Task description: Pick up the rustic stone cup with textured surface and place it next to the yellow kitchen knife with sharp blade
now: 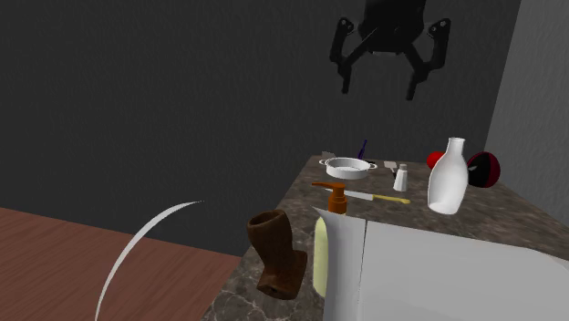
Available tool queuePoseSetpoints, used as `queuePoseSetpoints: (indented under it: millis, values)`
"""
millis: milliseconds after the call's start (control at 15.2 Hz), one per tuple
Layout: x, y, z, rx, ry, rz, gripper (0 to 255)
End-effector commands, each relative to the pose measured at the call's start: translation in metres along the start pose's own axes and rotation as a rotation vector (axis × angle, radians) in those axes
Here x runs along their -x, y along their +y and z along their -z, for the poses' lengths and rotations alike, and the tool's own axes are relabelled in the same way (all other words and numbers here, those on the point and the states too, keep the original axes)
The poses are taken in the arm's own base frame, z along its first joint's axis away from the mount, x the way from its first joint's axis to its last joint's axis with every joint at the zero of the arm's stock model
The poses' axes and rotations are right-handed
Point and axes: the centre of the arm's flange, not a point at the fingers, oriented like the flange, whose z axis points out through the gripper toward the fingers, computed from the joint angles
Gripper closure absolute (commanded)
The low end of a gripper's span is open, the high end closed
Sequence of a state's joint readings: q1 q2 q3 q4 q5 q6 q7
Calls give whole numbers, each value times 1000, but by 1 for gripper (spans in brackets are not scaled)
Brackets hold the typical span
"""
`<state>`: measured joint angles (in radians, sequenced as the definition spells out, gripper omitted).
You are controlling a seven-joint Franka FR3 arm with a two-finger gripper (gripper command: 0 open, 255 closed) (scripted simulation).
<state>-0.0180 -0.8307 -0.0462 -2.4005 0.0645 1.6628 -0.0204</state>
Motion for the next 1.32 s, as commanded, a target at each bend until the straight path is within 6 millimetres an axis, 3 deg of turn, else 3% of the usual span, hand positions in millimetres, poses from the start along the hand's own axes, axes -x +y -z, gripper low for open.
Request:
queuePoseSetpoints:
  millis: [0, 660, 1254]
  values:
    - [0, 0, 0, 0, 0, 0, 0]
    - [-20, -98, -110, 144, -90, -20, 0]
    - [-31, -172, -221, 273, -172, -38, 0]
